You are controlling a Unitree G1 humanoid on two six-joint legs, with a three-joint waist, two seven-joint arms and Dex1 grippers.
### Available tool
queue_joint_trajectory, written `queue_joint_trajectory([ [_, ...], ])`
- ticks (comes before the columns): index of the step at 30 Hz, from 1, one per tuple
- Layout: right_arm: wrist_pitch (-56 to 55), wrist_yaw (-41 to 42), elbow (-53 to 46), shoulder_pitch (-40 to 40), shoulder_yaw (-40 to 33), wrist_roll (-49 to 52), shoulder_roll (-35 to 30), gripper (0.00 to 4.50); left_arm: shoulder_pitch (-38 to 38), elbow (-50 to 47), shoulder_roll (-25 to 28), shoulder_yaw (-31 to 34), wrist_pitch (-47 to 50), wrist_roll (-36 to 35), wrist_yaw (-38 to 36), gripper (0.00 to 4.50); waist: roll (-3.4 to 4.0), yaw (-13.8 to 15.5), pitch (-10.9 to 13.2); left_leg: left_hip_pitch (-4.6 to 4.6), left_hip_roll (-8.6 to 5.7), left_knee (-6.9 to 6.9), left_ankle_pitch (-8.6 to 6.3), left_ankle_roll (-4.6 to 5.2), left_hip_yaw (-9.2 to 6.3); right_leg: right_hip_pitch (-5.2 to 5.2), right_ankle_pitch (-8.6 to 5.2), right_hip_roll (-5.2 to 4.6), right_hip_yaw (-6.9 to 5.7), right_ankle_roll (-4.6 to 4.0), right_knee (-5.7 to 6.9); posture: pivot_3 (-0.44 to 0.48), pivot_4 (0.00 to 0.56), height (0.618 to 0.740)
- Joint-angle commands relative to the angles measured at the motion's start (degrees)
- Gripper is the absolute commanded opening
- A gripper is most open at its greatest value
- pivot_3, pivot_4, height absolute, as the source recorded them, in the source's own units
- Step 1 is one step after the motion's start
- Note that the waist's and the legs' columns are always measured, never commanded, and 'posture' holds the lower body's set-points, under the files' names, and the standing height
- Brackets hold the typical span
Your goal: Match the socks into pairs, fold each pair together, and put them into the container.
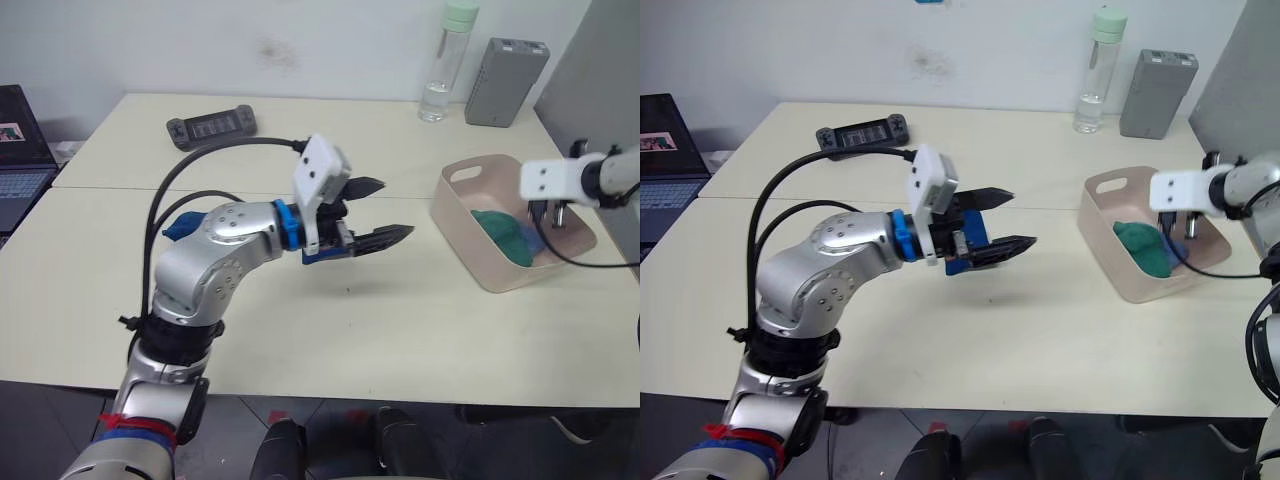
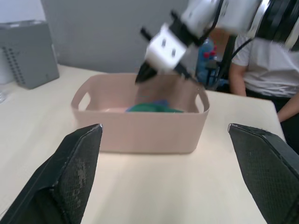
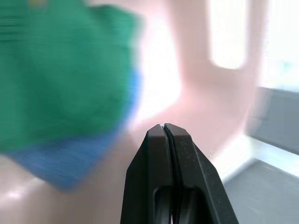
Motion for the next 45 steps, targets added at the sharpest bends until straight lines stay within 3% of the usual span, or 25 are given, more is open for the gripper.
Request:
queue_joint_trajectory([
  [1,7.07,2.77,-9.45,-0.32,-8.56,12.4,2.93,0.65,3.05,-2.69,2.82,5.29,-1.59,0.26,0.76,4.5,-0.01,-0.24,0.0,-0.01,0.01,-0.01,0.0,0.01,-0.03,0.0,0.0,0.0,-0.03,0.0,0.0,0.0,0.15,0.74],
  [7,27.79,-0.37,-39.98,12.5,-16.41,28.58,13.99,2.67,14.08,-4.95,8.76,13.43,-4.89,2.44,2.55,4.5,-0.01,-0.7,-0.02,-0.04,0.08,0.02,-0.01,0.02,-0.31,0.04,0.0,0.04,-0.2,0.0,0.09,0.0,0.15,0.74],
  [12,43.8,-6.39,-60.18,26.66,-15.72,35.02,21.26,4.45,24.55,-4.74,5.92,21.33,-10.95,6.26,10.34,4.5,-0.01,0.89,-0.02,-0.19,0.08,0.06,-0.02,0.04,-0.59,0.02,0.0,-0.05,-0.32,0.0,0.03,0.0,0.15,0.74],
  [16,47.53,-13.53,-67.49,35.74,-13.71,34.15,26.56,4.48,32.57,-5.63,2.03,23.8,-15.16,7.55,13.39,4.5,-0.05,2.14,-0.05,-0.23,0.01,0.06,-0.02,0.03,-0.52,0.02,0.0,-0.1,-0.3,0.0,0.0,0.0,0.15,0.74],
  [22,42.75,-23.28,-67.23,45.88,-11.6,26.85,28.71,4.48,44.74,-6.36,-3.18,25.09,-23.1,10.4,15.75,4.5,-0.1,2.2,-0.09,-0.15,-0.03,0.04,-0.02,0.03,-0.43,0.04,0.0,-0.02,-0.28,0.0,-0.01,0.0,0.15,0.74],
  [25,40.02,-26.1,-67.25,49.52,-12.23,26.02,29.81,4.48,48.25,-6.69,-3.17,24.42,-21.96,13.78,19.26,4.5,-0.1,2.15,-0.1,-0.11,0.01,0.0,-0.02,0.03,-0.41,0.04,-0.01,0.06,-0.25,-0.02,0.01,0.0,0.15,0.74],
  [27,40.84,-24.76,-67.71,50.65,-12.16,26.96,29.13,4.48,48.97,-6.54,-2.97,23.91,-18.92,12.21,18.96,4.5,-0.1,2.09,-0.1,-0.09,0.02,0.0,-0.01,0.02,-0.41,0.03,-0.01,0.12,-0.24,-0.02,0.01,0.0,0.15,0.74],
  [34,41.72,-20.93,-68.42,49.07,-11.1,29.72,28.25,4.48,42.89,-5.94,-0.95,23.92,-16.32,7.37,15.24,4.5,-0.15,2.02,-0.13,-0.06,0.05,0.04,0.0,0.01,-0.37,0.06,-0.01,0.18,-0.21,0.0,0.01,0.0,0.15,0.74],
  [39,45.41,-19.41,-70.26,46.31,-10.03,32.11,28.81,4.48,35.36,-4.18,0.85,16.22,-12.67,5.92,10.46,4.5,-0.16,2.04,-0.13,-0.07,0.03,0.04,0.0,0.01,-0.34,0.06,0.0,0.16,-0.19,0.0,-0.01,0.0,0.15,0.74],
  [45,46.64,-19.16,-70.32,43.41,-8.67,32.05,28.45,4.48,26.13,7.28,-1.89,7.54,-14.06,10.88,9.72,4.5,-0.16,2.05,-0.13,-0.08,0.02,0.01,0.0,0.01,-0.4,0.06,0.0,0.17,-0.25,-0.01,0.0,0.0,0.15,0.74],
])
